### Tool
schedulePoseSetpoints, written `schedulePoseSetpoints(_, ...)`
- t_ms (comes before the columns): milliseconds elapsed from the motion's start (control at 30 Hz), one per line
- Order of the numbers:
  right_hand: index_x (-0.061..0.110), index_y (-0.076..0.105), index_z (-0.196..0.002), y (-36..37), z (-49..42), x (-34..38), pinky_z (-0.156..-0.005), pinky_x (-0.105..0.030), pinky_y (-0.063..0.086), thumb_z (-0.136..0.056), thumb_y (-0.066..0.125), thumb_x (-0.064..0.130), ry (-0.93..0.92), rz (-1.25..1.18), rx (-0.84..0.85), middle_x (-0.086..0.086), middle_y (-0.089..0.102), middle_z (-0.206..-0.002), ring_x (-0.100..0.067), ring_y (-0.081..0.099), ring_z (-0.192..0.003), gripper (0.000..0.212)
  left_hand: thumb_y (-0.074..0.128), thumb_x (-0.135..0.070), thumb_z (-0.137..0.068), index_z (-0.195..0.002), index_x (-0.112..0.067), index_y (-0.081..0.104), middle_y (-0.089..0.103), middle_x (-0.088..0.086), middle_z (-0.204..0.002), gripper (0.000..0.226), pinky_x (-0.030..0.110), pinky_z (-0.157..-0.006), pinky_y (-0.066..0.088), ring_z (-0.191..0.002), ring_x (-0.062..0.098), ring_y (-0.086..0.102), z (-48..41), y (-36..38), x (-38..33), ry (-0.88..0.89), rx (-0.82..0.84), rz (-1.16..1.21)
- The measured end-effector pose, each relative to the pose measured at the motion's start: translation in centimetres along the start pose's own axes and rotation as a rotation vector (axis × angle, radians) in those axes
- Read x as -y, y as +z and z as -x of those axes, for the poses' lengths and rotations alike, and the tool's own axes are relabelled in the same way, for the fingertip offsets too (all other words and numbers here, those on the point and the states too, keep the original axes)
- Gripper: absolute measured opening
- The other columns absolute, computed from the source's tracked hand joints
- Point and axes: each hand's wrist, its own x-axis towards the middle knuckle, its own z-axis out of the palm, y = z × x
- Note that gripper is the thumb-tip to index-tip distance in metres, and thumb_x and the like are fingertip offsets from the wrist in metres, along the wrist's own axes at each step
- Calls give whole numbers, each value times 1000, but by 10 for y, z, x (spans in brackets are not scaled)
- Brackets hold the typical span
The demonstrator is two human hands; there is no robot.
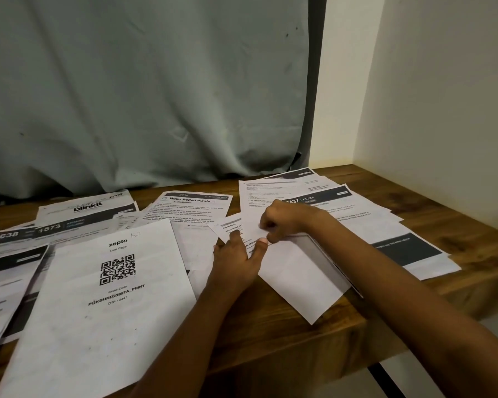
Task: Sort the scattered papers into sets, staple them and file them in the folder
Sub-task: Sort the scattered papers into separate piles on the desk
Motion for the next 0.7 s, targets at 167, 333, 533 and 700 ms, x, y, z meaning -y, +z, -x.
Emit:
schedulePoseSetpoints(167,10,68,-99,17,0,1,-71,-36,54,-86,61,20,13,12,-138,-6,67,-92,-17,57,-75,18,42,-51,-95,-140,-14,34,38,6,-150,59,49,-112,31,-136,29,37,-7,3,5,0,-22,71)
schedulePoseSetpoints(333,16,64,-109,30,6,14,-65,-28,54,-93,52,21,147,-127,-383,-7,69,-98,-17,61,-76,21,33,-52,-97,-147,-18,22,43,4,-146,62,26,-92,43,-126,25,49,-9,-8,-1,-93,-64,241)
schedulePoseSetpoints(533,9,64,-114,23,30,47,-72,-29,54,-93,57,16,81,-313,-785,-11,70,-102,-23,66,-86,23,30,-50,-100,-144,-25,31,53,0,-131,50,22,-78,50,-109,19,56,-7,-29,-2,-163,-280,576)
schedulePoseSetpoints(700,5,66,-108,28,52,83,-67,-31,55,-87,65,12,-119,-176,-914,-14,72,-97,-27,70,-80,23,40,-62,-92,-137,-24,42,59,2,-128,59,39,-86,56,-106,23,62,-9,-51,-1,-354,-256,904)
